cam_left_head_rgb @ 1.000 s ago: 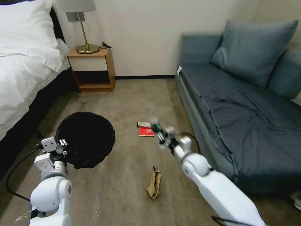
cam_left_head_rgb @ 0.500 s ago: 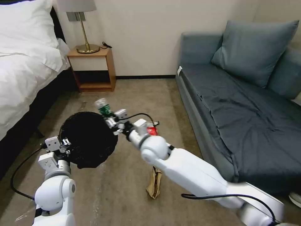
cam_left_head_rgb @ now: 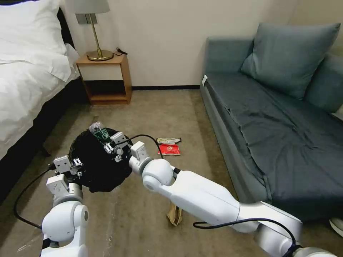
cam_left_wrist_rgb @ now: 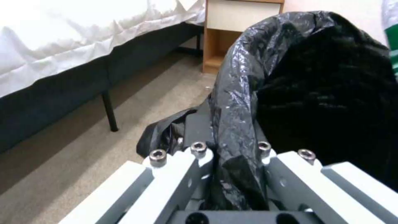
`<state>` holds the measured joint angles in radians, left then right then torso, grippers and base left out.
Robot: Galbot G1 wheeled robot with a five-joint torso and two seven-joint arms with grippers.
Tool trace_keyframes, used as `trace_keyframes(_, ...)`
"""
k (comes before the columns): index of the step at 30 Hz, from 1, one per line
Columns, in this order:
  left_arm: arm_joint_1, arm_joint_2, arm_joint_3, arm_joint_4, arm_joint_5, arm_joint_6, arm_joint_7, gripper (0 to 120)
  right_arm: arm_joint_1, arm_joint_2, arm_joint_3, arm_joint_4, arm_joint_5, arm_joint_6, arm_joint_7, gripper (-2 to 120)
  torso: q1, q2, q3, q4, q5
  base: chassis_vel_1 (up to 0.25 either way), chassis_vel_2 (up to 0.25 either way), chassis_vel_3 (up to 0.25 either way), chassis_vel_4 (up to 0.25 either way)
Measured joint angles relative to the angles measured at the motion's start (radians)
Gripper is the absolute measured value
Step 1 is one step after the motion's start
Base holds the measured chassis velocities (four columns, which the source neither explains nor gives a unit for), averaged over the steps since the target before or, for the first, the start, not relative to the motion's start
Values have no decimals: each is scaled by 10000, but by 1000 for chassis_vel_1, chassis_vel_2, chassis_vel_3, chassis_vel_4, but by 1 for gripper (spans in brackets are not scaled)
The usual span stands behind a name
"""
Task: Pick up the trash bin, then pick up the garbage on the floor and place it into the trash bin.
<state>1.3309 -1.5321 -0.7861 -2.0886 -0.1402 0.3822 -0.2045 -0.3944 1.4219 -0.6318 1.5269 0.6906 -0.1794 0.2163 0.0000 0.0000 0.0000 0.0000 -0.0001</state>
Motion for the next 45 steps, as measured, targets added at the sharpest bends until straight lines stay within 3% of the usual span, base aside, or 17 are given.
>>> trace_keyframes(4, -11, -29, 23, -23, 34, 0, 2, 4, -47, -1, -1, 85, 3, -68, 8, 39, 0, 0, 0, -1, 1, 0, 0, 0, 0)
trace_keyframes(10, -6, -49, 8, -31, 76, 0, 17, 4, -209, 18, 114, 178, -63, -114, 55, 67, 0, 0, 0, 0, 1, 0, 0, 0, 0)
trace_keyframes(14, -16, -48, 6, -36, 77, 6, 20, 4, -210, 11, 156, 199, -60, -152, 146, 75, 0, 0, 0, 0, 1, 0, 0, 0, 0)
trace_keyframes(19, -10, -65, 0, -108, 89, 27, 19, 4, -256, -7, 439, 203, -34, -199, 283, 97, 0, -1, 0, 0, 1, 0, 0, 0, 0)
trace_keyframes(29, 47, 104, -262, -253, -171, 88, 18, 4, -194, -357, 2133, 360, -8, -738, 516, 100, 0, 0, 0, 2, 2, 0, 0, 0, 0)
trace_keyframes(34, 63, 119, -332, -252, -295, 76, 16, 4, -1036, -1010, 2870, 209, -28, -2169, 1605, 100, 0, 0, 0, -4, 3, 0, 0, 0, 0)
trace_keyframes(38, 53, 145, -330, -200, -342, 58, 37, 4, -1640, -1107, 3068, 64, 244, -2531, 2076, 100, 0, 0, 0, -3, 3, 0, 0, 0, 0)
trace_keyframes(40, -16, 179, -313, -113, -358, 56, 40, 4, -2322, -1167, 3151, 304, 1968, -3595, 3286, 100, 0, 0, 0, -1, 3, 0, 0, 0, 0)
trace_keyframes(44, -50, 186, -300, -51, -359, 55, 40, 4, -2646, -1253, 3102, 630, 3093, -4325, 4103, 100, 0, 0, 0, 0, 3, 0, 0, 0, 0)
trace_keyframes(45, -53, 186, -288, -33, -358, 55, 36, 4, -2757, -1329, 3012, 863, 3963, -4789, 4739, 100, -1, 0, 0, 0, 1, 0, 0, 0, 0)
